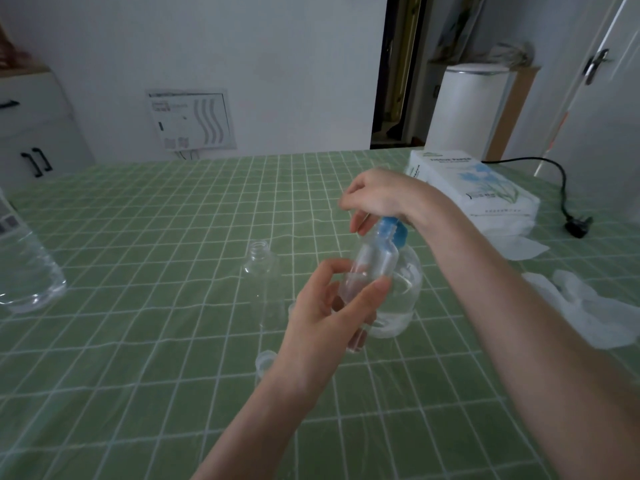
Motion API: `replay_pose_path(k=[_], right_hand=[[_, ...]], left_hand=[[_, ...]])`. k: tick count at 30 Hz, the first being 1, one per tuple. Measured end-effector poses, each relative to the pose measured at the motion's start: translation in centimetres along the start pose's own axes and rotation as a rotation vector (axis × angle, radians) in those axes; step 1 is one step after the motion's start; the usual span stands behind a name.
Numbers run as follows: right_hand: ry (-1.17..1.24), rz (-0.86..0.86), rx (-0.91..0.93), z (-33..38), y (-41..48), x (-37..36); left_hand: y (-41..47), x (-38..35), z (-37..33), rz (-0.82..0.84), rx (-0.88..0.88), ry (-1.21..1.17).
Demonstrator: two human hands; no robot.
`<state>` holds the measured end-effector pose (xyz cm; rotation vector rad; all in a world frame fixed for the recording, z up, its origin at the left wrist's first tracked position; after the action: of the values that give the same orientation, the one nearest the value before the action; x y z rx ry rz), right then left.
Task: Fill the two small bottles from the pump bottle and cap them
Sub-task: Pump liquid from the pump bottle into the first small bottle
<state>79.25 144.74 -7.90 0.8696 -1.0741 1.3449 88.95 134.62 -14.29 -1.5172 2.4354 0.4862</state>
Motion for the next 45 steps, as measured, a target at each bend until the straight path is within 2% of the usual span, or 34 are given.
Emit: replay_pose_path(k=[10,22,31,45], right_hand=[[-0.060,-0.075,-0.004,0.4,0.1,1.4],[-0.009,-0.028,-0.011,-0.3,0.4,-0.1],[-0.025,-0.098,0.001,0.2,0.4,1.4],[-0.041,-0.037,-0.007,-0.1,0.1,0.1]], left_hand=[[0.2,0.0,0.3,-0.009,0.019,-0.028],[0.1,0.2,0.4,-0.001,0.017,-0.016],[0.3,0.2,0.3,-0.004,0.011,-0.010],[0.1,0.3,0.6,0.012,0.016,-0.008]])
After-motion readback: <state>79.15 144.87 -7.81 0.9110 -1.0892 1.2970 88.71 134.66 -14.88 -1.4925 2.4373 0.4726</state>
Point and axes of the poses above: each hand's wrist, its own y-axis towards the middle knuckle, its own x-axis out of the back of the hand, z = x × y, the point moved 8 cm from there along y, towards the middle knuckle, and after that the axes turned 15 degrees about -y, right-handed, at the moved point
